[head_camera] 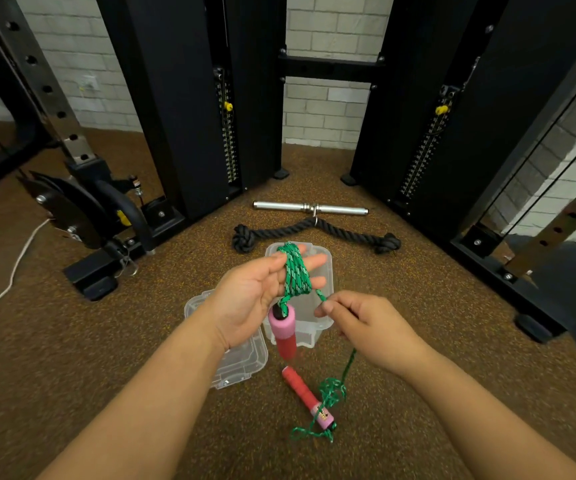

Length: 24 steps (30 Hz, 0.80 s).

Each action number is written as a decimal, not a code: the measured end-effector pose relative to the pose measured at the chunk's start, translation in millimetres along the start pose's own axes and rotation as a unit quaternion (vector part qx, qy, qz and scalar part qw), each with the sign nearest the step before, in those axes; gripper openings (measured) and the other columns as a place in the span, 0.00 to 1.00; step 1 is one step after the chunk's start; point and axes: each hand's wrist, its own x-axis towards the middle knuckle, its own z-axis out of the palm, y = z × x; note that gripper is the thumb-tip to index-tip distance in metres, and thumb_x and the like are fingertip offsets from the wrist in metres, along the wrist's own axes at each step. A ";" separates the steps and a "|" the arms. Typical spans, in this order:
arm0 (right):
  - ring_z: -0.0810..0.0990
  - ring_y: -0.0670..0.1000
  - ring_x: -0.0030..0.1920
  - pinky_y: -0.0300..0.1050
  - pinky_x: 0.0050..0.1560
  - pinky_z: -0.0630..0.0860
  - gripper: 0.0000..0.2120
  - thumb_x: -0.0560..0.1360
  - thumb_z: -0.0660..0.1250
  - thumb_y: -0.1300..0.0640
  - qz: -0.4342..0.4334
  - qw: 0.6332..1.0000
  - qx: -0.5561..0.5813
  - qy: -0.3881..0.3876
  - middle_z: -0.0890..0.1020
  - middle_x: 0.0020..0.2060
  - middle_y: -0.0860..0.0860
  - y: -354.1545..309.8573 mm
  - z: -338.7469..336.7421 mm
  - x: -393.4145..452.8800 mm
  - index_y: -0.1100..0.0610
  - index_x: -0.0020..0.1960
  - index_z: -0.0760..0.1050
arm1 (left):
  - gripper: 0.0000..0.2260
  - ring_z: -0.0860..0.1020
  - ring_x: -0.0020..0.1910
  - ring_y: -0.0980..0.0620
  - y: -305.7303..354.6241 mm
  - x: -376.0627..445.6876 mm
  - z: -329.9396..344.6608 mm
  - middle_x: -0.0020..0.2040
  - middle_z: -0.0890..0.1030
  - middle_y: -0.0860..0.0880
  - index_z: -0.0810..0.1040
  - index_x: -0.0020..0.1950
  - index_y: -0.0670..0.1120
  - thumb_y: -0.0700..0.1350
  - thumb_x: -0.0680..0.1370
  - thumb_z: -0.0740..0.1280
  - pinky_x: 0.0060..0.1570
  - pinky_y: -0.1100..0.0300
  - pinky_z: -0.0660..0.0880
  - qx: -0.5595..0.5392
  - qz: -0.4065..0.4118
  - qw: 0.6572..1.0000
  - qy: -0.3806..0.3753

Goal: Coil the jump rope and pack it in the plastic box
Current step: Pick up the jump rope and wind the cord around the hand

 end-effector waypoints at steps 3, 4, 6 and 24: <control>0.75 0.46 0.36 0.45 0.38 0.71 0.15 0.79 0.56 0.44 -0.078 0.985 -0.149 -0.022 0.76 0.32 0.43 -16.1 -4.0 -8.7 0.49 0.46 0.77 | 0.17 0.81 0.57 0.51 -2.9 0.5 2.4 0.63 0.79 0.49 0.66 0.69 0.48 0.46 0.82 0.48 0.61 0.58 0.68 0.037 0.016 0.999 0.029; 0.76 0.48 0.38 0.47 0.39 0.72 0.16 0.79 0.55 0.43 -0.101 0.980 -0.168 -0.029 0.76 0.33 0.44 -20.4 -4.3 -11.3 0.51 0.44 0.75 | 0.17 0.81 0.56 0.53 -3.3 0.3 3.0 0.64 0.79 0.50 0.65 0.70 0.49 0.46 0.82 0.48 0.59 0.60 0.68 0.051 0.021 0.998 0.037; 0.76 0.50 0.38 0.50 0.41 0.74 0.18 0.79 0.54 0.42 -0.139 0.971 -0.188 -0.046 0.76 0.34 0.47 -26.1 -4.1 -15.6 0.53 0.42 0.72 | 0.16 0.81 0.55 0.57 -5.0 0.7 2.8 0.64 0.78 0.52 0.63 0.70 0.52 0.48 0.83 0.48 0.49 0.70 0.70 0.089 0.018 0.995 0.042; 0.77 0.42 0.35 0.37 0.39 0.72 0.06 0.75 0.68 0.52 -0.098 0.988 0.078 0.087 0.82 0.38 0.53 -22.6 -32.8 1.0 0.53 0.44 0.79 | 0.12 0.81 0.48 0.50 -9.2 -6.4 10.2 0.48 0.85 0.49 0.78 0.56 0.50 0.51 0.81 0.57 0.60 0.55 0.73 0.326 -0.122 0.924 -0.157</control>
